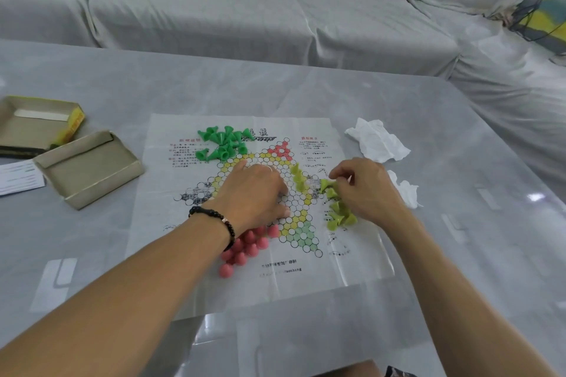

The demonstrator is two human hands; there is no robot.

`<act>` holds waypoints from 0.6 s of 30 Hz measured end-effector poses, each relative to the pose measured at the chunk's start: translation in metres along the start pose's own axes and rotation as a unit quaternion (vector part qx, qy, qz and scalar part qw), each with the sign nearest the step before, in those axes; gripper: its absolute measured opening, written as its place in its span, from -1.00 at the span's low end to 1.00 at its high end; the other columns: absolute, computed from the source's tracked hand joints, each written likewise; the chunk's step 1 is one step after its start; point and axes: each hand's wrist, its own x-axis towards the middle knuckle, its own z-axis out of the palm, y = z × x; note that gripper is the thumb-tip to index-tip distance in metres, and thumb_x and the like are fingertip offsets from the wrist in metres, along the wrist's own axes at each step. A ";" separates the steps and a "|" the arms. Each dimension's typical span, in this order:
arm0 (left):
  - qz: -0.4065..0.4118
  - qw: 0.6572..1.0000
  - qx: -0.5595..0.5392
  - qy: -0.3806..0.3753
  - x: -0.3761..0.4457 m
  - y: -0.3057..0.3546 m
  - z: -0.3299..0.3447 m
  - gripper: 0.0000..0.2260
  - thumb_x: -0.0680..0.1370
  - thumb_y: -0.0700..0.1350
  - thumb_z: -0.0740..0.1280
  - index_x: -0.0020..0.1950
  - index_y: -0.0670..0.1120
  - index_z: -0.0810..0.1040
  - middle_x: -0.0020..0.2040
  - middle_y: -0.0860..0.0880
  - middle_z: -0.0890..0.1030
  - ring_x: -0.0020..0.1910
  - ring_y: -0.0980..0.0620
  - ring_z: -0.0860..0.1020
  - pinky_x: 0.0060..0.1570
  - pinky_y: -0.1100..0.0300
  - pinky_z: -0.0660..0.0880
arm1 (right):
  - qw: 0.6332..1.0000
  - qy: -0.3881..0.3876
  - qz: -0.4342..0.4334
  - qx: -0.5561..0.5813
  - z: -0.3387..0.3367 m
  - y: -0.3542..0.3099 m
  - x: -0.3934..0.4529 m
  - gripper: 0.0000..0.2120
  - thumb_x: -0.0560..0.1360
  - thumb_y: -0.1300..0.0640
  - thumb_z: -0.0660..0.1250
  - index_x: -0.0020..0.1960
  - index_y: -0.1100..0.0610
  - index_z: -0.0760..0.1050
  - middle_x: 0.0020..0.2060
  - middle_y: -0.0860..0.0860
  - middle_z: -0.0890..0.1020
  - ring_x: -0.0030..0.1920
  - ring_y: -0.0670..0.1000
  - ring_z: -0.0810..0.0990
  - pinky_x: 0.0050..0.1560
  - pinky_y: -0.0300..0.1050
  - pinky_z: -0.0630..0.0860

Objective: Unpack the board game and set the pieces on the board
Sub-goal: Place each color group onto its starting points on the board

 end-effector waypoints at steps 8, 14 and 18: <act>-0.009 1.000 -0.003 -0.012 -0.001 0.002 -0.002 -0.68 0.47 0.20 0.36 0.13 0.07 0.63 0.27 0.05 0.53 0.29 0.05 0.43 0.45 -0.07 0.03 | 1.000 -0.024 0.007 -0.004 0.001 0.006 -0.008 -0.85 0.38 0.17 0.33 -0.07 0.02 0.58 -0.24 -0.10 0.61 -0.18 -0.06 0.54 -0.18 -0.13 0.51; -0.011 1.000 -0.013 -0.008 -0.001 0.002 -0.001 -0.66 0.47 0.20 0.36 0.20 0.12 0.59 0.31 0.07 0.50 0.32 0.06 0.41 0.46 -0.06 0.04 | 0.993 -0.025 -0.054 -0.101 0.011 0.005 0.008 -0.71 0.51 0.07 0.29 0.21 0.03 0.57 0.14 0.02 0.51 0.19 0.06 0.40 0.17 0.00 0.35; -0.008 1.000 -0.015 -0.013 -0.002 0.001 -0.001 -0.65 0.47 0.20 0.36 0.21 0.12 0.58 0.33 0.07 0.48 0.34 0.07 0.38 0.46 -0.07 0.03 | 0.995 -0.030 -0.041 -0.088 0.016 0.000 0.013 -0.88 0.51 0.11 0.31 0.00 0.03 0.61 0.04 0.00 0.56 0.13 0.04 0.42 0.15 0.01 0.36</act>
